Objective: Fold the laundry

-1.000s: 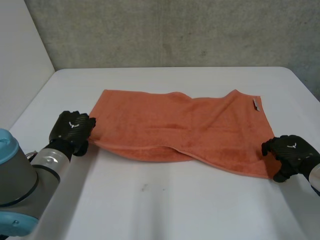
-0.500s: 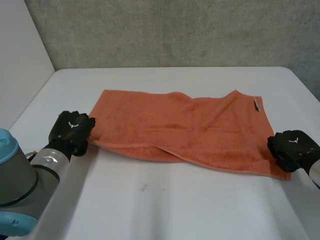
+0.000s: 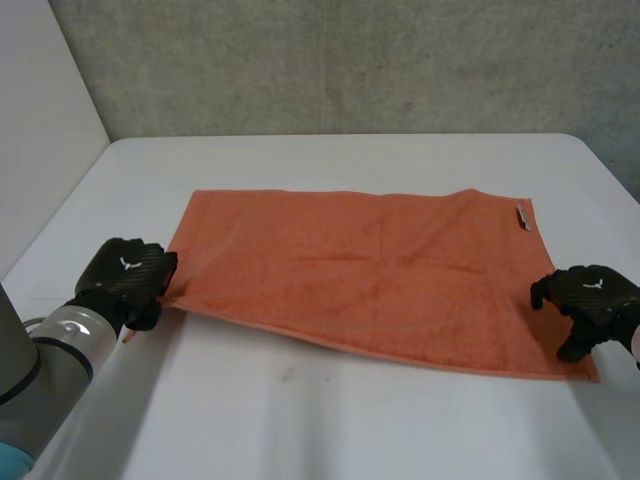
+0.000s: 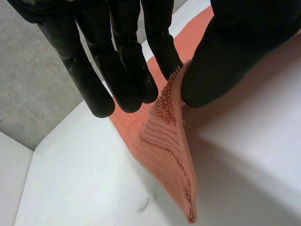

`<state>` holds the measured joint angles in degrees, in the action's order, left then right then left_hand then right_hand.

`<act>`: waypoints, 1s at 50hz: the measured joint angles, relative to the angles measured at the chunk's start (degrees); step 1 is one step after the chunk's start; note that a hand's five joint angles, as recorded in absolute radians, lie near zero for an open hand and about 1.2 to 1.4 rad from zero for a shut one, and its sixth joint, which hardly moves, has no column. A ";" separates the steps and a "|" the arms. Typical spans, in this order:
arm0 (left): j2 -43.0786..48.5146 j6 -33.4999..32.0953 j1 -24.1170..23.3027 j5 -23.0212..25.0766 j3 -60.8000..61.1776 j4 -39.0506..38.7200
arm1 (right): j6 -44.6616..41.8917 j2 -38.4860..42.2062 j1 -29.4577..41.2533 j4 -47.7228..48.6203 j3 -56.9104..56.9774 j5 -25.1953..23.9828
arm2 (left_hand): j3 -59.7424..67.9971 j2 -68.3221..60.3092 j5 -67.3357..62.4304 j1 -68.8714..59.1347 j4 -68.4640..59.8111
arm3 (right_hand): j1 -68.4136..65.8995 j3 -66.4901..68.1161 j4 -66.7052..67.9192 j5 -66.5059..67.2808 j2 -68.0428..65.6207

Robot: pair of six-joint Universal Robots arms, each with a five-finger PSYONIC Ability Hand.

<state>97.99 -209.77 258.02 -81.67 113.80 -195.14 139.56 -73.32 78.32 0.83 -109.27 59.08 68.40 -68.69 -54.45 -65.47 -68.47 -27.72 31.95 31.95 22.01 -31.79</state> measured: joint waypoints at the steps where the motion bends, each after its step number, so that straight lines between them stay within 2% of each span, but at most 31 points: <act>1: 0.17 0.03 0.07 0.01 0.00 -0.11 | 0.18 0.03 -0.12 0.09 -0.30 -1.07 | 0.00 0.00 0.00 0.00 0.00 | 0.81 -1.57 -1.41 -1.50 1.27; 9: 0.72 0.16 0.13 0.02 -0.14 -1.26 | 0.13 0.06 -2.18 0.77 -3.54 -6.64 | 0.00 0.00 0.00 0.00 0.00 | 2.05 -2.90 -3.09 -2.95 2.59; 14: 0.94 0.22 0.12 0.01 -0.16 -2.08 | -0.19 0.09 -3.18 1.73 -5.20 -7.94 | 0.00 0.00 0.00 0.00 0.00 | 1.95 -2.72 -2.89 -2.74 2.44; 27: 1.20 0.33 0.13 0.01 -0.15 -2.50 | -0.69 0.15 -3.55 6.75 -8.13 -7.94 | 0.00 0.00 0.00 0.00 0.00 | 0.51 0.42 0.16 -0.43 -0.23; 50: 1.76 0.33 0.11 0.02 0.00 -2.52 | -1.96 0.26 -3.61 8.44 -8.82 -7.43 | 0.00 0.00 0.00 0.00 0.00 | 2.11 -2.66 -2.72 -3.03 2.39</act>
<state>99.76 -209.44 258.13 -81.65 113.80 -197.67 137.60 -73.06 74.71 9.27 -118.09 51.65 68.40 -68.69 -54.46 -65.47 -68.47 -25.61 29.29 29.22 18.98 -29.40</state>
